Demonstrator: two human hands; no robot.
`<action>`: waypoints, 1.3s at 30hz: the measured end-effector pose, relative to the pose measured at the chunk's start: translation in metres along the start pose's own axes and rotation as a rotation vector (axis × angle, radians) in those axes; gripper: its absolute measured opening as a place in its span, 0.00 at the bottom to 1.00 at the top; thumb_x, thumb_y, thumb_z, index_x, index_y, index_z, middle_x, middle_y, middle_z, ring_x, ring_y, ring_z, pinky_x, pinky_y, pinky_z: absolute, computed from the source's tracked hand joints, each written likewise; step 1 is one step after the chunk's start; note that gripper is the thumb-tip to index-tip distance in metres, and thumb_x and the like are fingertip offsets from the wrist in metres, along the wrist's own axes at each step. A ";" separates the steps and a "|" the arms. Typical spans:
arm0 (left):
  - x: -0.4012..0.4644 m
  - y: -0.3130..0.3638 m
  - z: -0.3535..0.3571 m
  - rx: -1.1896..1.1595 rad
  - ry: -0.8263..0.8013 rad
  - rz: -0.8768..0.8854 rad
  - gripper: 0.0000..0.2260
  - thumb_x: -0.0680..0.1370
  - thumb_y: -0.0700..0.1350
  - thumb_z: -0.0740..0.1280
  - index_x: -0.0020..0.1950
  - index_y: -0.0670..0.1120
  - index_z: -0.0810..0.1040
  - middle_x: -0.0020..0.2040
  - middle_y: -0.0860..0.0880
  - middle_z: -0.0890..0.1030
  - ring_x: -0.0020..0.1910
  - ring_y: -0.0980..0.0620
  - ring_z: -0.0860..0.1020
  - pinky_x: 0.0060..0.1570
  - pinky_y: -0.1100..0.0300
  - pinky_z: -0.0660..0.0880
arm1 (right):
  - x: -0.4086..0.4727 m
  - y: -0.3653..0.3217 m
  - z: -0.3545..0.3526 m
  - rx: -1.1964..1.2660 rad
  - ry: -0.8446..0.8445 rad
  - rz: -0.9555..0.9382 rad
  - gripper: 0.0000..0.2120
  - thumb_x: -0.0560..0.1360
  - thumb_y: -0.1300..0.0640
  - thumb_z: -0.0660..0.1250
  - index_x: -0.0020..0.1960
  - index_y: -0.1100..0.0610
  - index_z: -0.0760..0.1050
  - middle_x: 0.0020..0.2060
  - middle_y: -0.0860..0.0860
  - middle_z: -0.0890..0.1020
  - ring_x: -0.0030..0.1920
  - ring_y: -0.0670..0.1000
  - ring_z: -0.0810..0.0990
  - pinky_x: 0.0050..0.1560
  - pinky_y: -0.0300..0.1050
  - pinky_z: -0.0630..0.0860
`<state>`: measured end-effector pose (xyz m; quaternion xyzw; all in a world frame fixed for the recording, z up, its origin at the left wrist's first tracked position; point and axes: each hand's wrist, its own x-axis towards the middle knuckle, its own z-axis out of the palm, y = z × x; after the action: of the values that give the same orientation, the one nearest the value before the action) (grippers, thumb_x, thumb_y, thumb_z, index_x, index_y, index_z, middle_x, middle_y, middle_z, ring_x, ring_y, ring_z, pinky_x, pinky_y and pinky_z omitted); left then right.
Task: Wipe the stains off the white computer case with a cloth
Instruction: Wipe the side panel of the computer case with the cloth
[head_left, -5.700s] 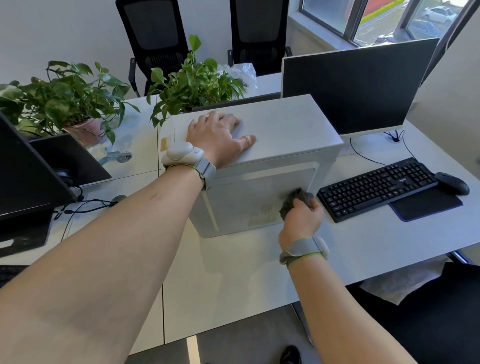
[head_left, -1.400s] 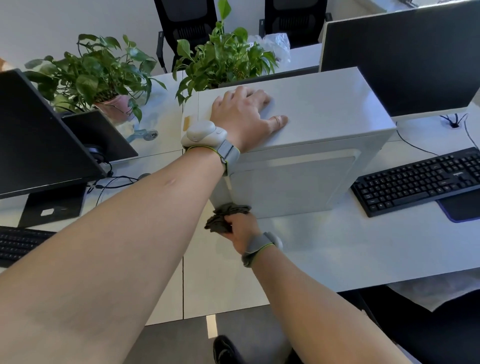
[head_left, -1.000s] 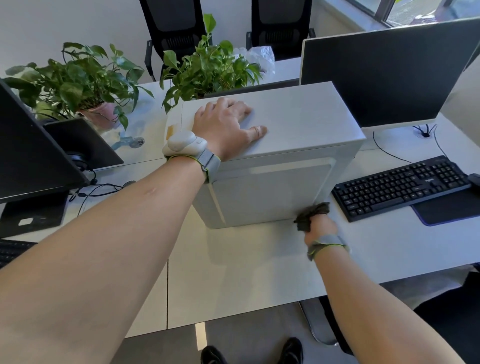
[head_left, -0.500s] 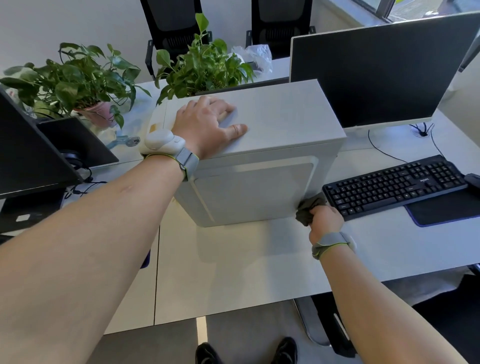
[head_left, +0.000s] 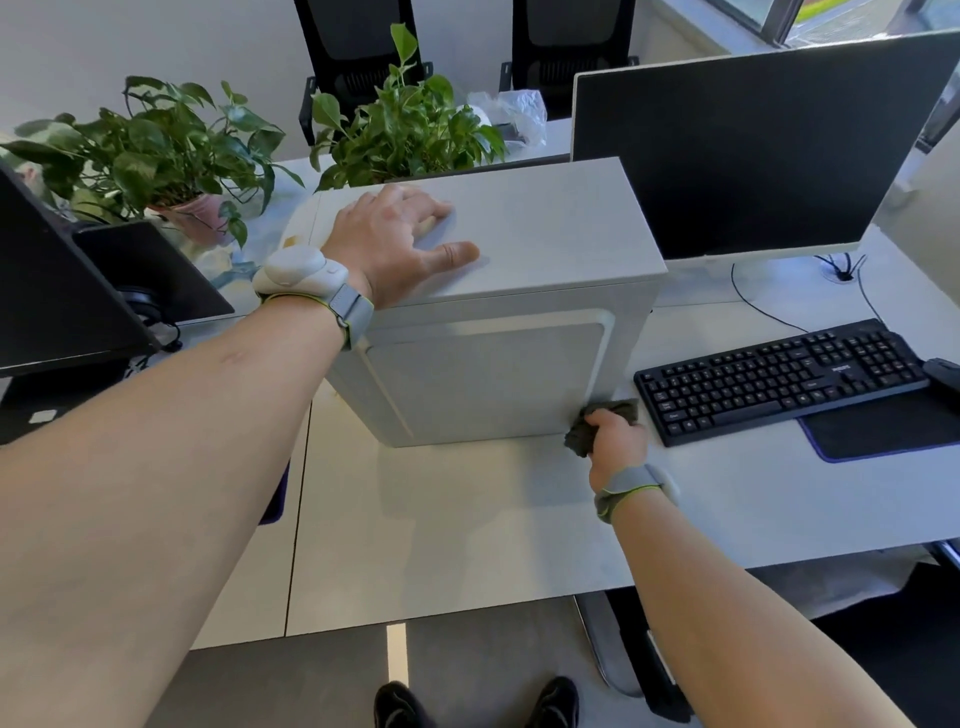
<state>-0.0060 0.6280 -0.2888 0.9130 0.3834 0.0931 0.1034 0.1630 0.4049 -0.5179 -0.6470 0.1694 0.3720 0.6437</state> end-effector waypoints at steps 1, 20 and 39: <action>0.000 -0.001 0.000 0.001 -0.006 0.006 0.42 0.67 0.82 0.53 0.73 0.59 0.73 0.73 0.51 0.71 0.72 0.46 0.68 0.69 0.44 0.63 | 0.003 0.003 0.004 0.059 0.013 0.012 0.16 0.75 0.62 0.70 0.61 0.62 0.72 0.46 0.60 0.81 0.41 0.59 0.82 0.38 0.51 0.81; -0.001 0.003 -0.001 0.043 -0.023 -0.007 0.46 0.61 0.83 0.53 0.72 0.59 0.71 0.72 0.52 0.70 0.71 0.46 0.66 0.71 0.46 0.60 | -0.078 0.110 0.108 -0.083 -0.045 0.199 0.28 0.73 0.54 0.66 0.72 0.60 0.70 0.69 0.62 0.76 0.54 0.57 0.77 0.52 0.47 0.67; 0.002 -0.013 -0.018 -0.326 -0.166 0.001 0.40 0.64 0.78 0.52 0.67 0.59 0.79 0.71 0.54 0.74 0.72 0.46 0.67 0.72 0.42 0.57 | -0.163 0.144 0.218 0.202 -0.106 0.266 0.10 0.71 0.62 0.68 0.51 0.57 0.71 0.34 0.51 0.74 0.30 0.50 0.71 0.30 0.41 0.69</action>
<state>-0.0182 0.6404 -0.2752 0.8889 0.3528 0.0782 0.2814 -0.1037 0.5555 -0.4825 -0.5302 0.2558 0.4686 0.6587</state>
